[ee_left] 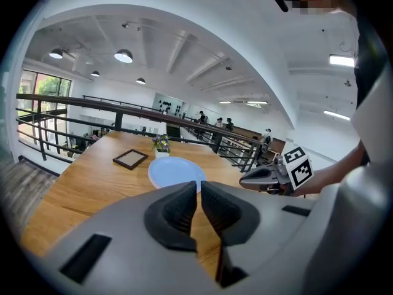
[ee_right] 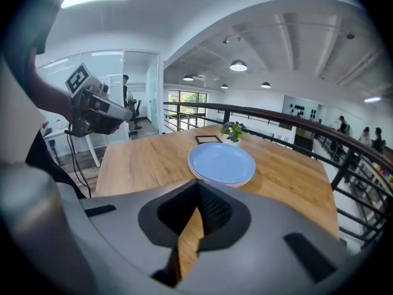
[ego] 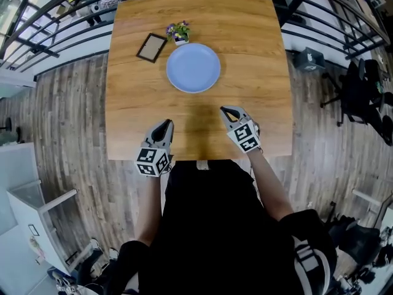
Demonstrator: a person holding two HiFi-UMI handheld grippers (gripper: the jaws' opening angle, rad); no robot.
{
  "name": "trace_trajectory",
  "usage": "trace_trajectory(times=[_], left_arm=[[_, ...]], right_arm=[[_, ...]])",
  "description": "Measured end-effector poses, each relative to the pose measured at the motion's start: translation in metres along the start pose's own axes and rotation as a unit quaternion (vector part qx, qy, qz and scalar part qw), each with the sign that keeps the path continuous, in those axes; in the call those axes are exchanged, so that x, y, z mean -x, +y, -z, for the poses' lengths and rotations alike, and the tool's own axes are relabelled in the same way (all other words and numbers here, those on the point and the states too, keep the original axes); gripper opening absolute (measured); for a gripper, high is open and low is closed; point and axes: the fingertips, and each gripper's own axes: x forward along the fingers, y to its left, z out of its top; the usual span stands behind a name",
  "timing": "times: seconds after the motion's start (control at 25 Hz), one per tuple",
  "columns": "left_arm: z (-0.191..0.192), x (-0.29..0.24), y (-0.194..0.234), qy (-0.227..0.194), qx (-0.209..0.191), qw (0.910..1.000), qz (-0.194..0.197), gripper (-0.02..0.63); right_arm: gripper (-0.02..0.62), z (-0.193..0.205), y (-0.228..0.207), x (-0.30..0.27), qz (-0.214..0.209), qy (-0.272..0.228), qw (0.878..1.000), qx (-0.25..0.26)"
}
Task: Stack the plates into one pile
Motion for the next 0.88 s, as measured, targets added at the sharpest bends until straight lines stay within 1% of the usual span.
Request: trace_trajectory(times=[0.24,0.6,0.88], left_arm=[[0.005,-0.002,-0.018,0.001,-0.001,0.9999,-0.012,0.038],[0.010,0.000,-0.024,-0.005,0.006,0.9992,-0.038,0.038],[0.015,0.002,-0.031,-0.005,0.006,0.9990,-0.044,0.038]], right_arm=[[0.008,0.005,-0.006,0.007,-0.014,-0.004,1.000,0.005],[0.008,0.014,-0.017,0.010,-0.025,0.000,1.000,0.014],[0.008,0.020,-0.016,0.015,-0.030,-0.001,0.999,0.015]])
